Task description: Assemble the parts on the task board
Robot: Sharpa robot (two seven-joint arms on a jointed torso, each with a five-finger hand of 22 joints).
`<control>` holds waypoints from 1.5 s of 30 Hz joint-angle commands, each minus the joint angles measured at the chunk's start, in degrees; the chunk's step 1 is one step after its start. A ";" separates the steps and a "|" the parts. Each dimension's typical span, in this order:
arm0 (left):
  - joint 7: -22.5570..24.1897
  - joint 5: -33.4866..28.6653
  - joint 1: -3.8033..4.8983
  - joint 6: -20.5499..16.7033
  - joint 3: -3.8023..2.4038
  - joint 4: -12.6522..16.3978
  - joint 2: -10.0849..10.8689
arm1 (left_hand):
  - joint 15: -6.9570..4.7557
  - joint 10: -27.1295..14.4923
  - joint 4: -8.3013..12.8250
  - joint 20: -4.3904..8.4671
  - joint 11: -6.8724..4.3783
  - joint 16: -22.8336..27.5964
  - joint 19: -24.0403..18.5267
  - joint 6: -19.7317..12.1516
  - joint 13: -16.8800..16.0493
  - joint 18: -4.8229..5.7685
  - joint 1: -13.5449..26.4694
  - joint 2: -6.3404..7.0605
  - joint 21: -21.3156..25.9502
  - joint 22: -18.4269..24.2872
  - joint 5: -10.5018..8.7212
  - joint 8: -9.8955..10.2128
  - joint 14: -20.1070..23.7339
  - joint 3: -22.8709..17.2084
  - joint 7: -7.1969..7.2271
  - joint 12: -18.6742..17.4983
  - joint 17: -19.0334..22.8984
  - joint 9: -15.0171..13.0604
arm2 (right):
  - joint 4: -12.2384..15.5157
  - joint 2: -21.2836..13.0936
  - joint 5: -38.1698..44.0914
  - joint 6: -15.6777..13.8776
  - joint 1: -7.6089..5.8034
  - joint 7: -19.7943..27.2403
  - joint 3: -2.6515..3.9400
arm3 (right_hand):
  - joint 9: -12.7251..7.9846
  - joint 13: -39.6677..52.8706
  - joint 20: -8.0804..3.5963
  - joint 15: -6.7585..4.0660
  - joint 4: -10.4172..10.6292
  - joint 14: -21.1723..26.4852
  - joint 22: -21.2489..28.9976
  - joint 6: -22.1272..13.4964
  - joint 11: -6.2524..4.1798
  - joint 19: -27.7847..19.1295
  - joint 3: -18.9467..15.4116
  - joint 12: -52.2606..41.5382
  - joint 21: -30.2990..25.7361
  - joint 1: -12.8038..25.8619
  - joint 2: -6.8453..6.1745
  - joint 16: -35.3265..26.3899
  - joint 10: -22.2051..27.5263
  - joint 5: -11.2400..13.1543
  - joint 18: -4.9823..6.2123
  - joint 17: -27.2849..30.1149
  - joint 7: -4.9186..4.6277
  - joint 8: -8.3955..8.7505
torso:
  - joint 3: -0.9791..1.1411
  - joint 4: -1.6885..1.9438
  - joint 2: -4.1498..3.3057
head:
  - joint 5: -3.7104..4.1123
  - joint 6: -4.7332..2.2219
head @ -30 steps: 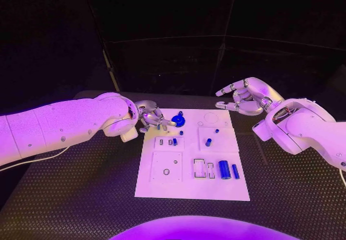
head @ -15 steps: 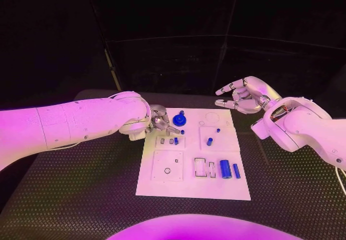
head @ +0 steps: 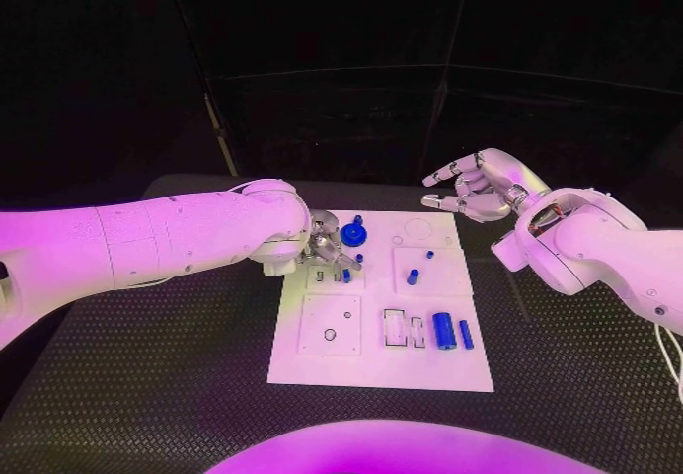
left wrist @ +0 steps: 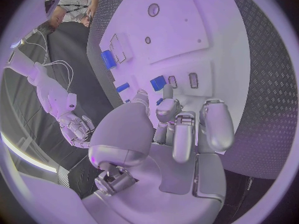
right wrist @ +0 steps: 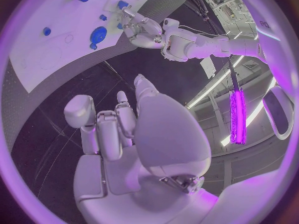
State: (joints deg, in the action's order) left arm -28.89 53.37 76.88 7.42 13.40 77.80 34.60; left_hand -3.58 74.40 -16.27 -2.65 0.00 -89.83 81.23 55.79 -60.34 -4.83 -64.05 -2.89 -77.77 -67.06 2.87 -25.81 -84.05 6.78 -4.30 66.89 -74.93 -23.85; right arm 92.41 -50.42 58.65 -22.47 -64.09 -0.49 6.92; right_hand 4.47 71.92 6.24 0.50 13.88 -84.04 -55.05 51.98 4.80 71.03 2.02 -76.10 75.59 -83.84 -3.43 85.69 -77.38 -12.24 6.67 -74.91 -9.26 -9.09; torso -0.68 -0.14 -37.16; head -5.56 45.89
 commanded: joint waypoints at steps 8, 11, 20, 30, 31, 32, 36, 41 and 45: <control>-0.71 0.56 0.12 2.21 0.02 -1.29 -1.54 | -0.07 -0.31 0.15 0.09 0.03 -0.17 0.51 -0.64 -0.01 0.67 -0.32 -0.80 -0.33 -0.25 -0.03 -0.57 -5.95 0.67 0.03 0.06 -15.07 -0.45 | -0.46 0.53 0.09 0.57 -0.14 -0.45 0.04 | -0.07 0.05 0.05 -0.47 -0.13 -3.66 0.11 0.34 -0.49 -0.38 -0.36 0.26 -0.42 0.34 0.05 -0.31 -0.08 -0.44 -0.03 -5.20 -0.03 -0.39 | -0.05 0.00 -0.04 | 0.01 0.32; -0.73 0.56 0.12 2.34 0.02 -1.53 -1.76 | -0.06 -0.33 0.25 0.09 0.03 -0.17 0.55 -0.73 -0.04 0.68 -0.55 -0.98 -0.39 -0.36 -0.02 -0.68 -5.95 0.70 0.02 0.08 -15.07 -0.60 | -0.48 0.57 0.09 0.52 -0.14 -0.42 0.04 | -0.09 0.09 0.04 -0.49 -0.18 -3.66 0.10 0.38 -0.51 -0.36 -0.39 0.23 -0.43 0.31 0.06 -0.33 -0.12 -0.61 -0.04 -5.19 -0.02 -0.42 | -0.07 -0.01 -0.04 | 0.06 0.42; -0.84 1.13 0.12 3.34 0.02 -2.52 -2.46 | -0.03 -0.42 0.58 0.06 0.06 -0.17 0.71 -1.03 -0.04 0.75 -1.27 -1.37 -0.63 -0.79 -0.02 -0.96 -5.95 0.80 0.00 0.07 -15.07 -1.05 | -0.55 0.71 0.09 0.50 -0.13 -0.37 0.04 | -0.20 0.06 -0.04 -0.56 -0.42 -3.68 0.19 0.46 -0.57 -0.33 -0.43 0.24 -0.53 0.15 0.25 -0.39 -0.16 -1.65 -0.04 -5.16 0.03 -0.51 | -0.08 0.05 -0.07 | 0.29 0.72; -0.98 1.97 0.12 4.61 0.03 -3.26 -3.17 | -0.02 -0.34 1.03 0.04 0.04 -0.17 0.80 -1.17 -0.27 0.79 -2.10 -1.79 -0.81 -1.14 -0.02 -1.34 -5.95 0.82 0.04 0.25 -15.07 -1.55 | -0.63 0.84 0.14 0.66 -0.13 -0.37 0.04 | -0.21 0.11 -0.05 -0.57 -0.45 -3.69 0.13 0.47 -0.58 -0.28 -0.44 0.20 -0.51 0.14 0.27 -0.39 -0.20 -1.76 -0.05 -5.16 0.03 -0.52 | -0.05 0.08 -0.03 | 0.35 1.11; -0.98 2.01 0.12 4.68 0.03 -3.30 -3.22 | -0.03 -0.33 1.20 0.04 0.04 -0.17 0.80 -1.22 -0.30 0.80 -2.37 -1.91 -0.82 -1.17 -0.02 -1.46 -5.95 0.81 0.05 0.27 -15.07 -1.71 | -0.64 0.85 0.15 0.67 -0.13 -0.37 0.04 | -0.21 0.11 -0.05 -0.57 -0.45 -3.69 0.13 0.47 -0.58 -0.28 -0.44 0.20 -0.51 0.14 0.27 -0.39 -0.20 -1.76 -0.05 -5.16 0.03 -0.52 | -0.05 0.07 -0.01 | 0.36 1.15; -0.99 2.04 0.12 4.73 0.03 -3.33 -3.26 | -0.03 -0.35 1.32 0.04 0.03 -0.17 0.80 -1.25 -0.27 0.80 -2.55 -1.98 -0.84 -1.20 -0.01 -1.53 -5.95 0.80 0.05 0.26 -15.07 -1.81 | -0.65 0.86 0.15 0.68 -0.13 -0.38 0.04 | -0.21 0.11 -0.05 -0.57 -0.45 -3.69 0.13 0.47 -0.58 -0.28 -0.44 0.20 -0.51 0.14 0.27 -0.39 -0.20 -1.76 -0.05 -5.16 0.03 -0.52 | -0.07 0.08 0.01 | 0.38 1.20; -1.00 2.11 0.12 4.86 0.03 -3.41 -3.35 | -0.04 -0.40 1.84 0.05 0.02 -0.17 0.74 -1.43 -0.25 0.78 -3.29 -2.32 -0.81 -1.17 -0.01 -1.79 -5.95 0.69 0.06 0.23 -15.07 -2.20 | -0.69 0.88 0.16 0.71 -0.13 -0.40 0.04 | -0.23 0.14 -0.06 -0.58 -0.48 -3.70 0.15 0.49 -0.58 -0.28 -0.45 0.17 -0.53 0.12 0.29 -0.39 -0.24 -1.95 -0.05 -5.17 0.04 -0.54 | -0.07 0.10 -0.02 | 0.42 1.34; -1.02 2.13 0.12 5.43 0.02 -3.43 -3.48 | -0.06 -0.47 3.26 0.07 0.00 -0.17 0.68 -1.78 -0.20 0.77 -4.98 -2.75 -0.81 -1.25 -0.02 -2.25 -5.95 0.18 0.07 0.15 -15.07 -2.92 | -0.80 1.00 0.17 0.82 -0.13 -0.44 0.04 | -0.23 0.14 -0.06 -0.58 -0.48 -3.70 0.15 0.49 -0.58 -0.28 -0.45 0.17 -0.53 0.12 0.29 -0.39 -0.24 -1.95 -0.05 -5.17 0.04 -0.54 | -0.09 0.11 0.03 | 0.47 1.48; -1.04 2.14 0.12 5.85 0.02 -3.39 -3.56 | -0.06 -0.48 3.76 0.07 -0.01 -0.17 0.69 -1.89 -0.20 0.78 -5.43 -2.65 -0.83 -1.33 -0.02 -2.38 -5.95 0.11 0.06 0.14 -15.07 -3.14 | -0.88 1.11 0.17 0.95 -0.13 -0.48 0.04 | -0.23 0.14 -0.06 -0.58 -0.48 -3.70 0.15 0.49 -0.58 -0.28 -0.45 0.17 -0.53 0.12 0.29 -0.39 -0.24 -1.95 -0.05 -5.17 0.04 -0.54 | -0.08 0.13 -0.03 | 0.53 1.59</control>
State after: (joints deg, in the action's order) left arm -29.47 55.04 76.89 11.99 13.45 74.37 31.13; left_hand -3.58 74.40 -12.70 -2.67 0.00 -89.82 81.61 54.15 -60.54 -4.83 -69.13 -5.52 -78.26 -68.34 2.87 -27.97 -84.05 6.85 -4.30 66.89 -74.92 -26.94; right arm 91.49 -49.37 58.70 -21.95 -64.09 -1.10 6.91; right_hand 4.32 72.01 6.24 0.30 13.56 -83.84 -54.91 51.97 4.60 71.04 1.71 -76.10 75.38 -83.84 -3.44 85.70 -77.58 -13.86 6.67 -74.90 -9.26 -9.31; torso -0.74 -0.01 -37.15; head -5.06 47.41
